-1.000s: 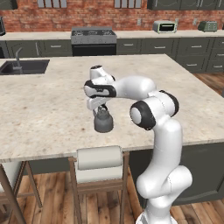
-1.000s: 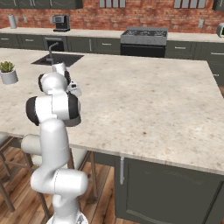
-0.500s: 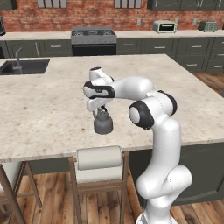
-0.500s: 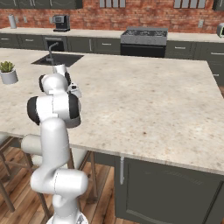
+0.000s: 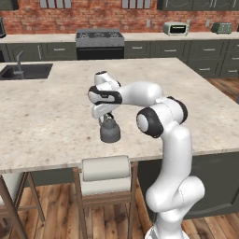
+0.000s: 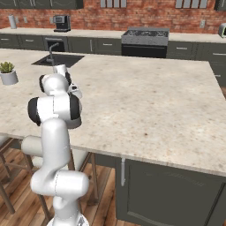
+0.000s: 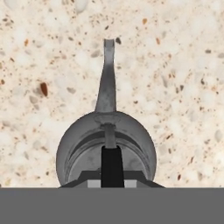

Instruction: The kettle is done boiling. Turn off the stove, then wait for 300 timesteps before moving the kettle to the dining table.

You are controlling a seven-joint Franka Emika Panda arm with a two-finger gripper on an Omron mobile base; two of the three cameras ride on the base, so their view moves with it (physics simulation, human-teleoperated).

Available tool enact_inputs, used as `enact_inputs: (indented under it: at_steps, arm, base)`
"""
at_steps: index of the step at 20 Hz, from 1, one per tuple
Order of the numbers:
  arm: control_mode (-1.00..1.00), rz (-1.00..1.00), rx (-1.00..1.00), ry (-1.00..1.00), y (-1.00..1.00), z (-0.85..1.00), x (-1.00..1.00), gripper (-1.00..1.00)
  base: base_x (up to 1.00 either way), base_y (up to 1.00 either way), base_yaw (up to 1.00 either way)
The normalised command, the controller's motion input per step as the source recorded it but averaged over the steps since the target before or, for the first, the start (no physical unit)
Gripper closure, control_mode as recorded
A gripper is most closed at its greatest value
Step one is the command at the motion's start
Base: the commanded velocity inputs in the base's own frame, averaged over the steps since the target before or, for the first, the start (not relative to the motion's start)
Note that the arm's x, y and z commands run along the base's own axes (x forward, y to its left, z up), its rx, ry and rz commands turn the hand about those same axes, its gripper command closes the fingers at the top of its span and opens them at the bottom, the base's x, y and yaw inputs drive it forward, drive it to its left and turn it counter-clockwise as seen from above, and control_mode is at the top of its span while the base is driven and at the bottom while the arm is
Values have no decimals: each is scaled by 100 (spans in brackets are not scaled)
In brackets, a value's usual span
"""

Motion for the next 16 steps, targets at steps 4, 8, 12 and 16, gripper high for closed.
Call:
enact_inputs:
  at_steps: [4,8,12,16]
  arm:
    - [-100,-1,0,0,3,-14,0,-100]
    - [-100,-1,0,1,1,-11,0,-100]
    - [-100,-2,0,2,4,-5,0,-100]
    - [-100,-3,0,0,1,0,-2,-100]
  base:
    - [0,0,0]
    - [0,0,0]
    - [0,0,0]
    - [0,0,0]
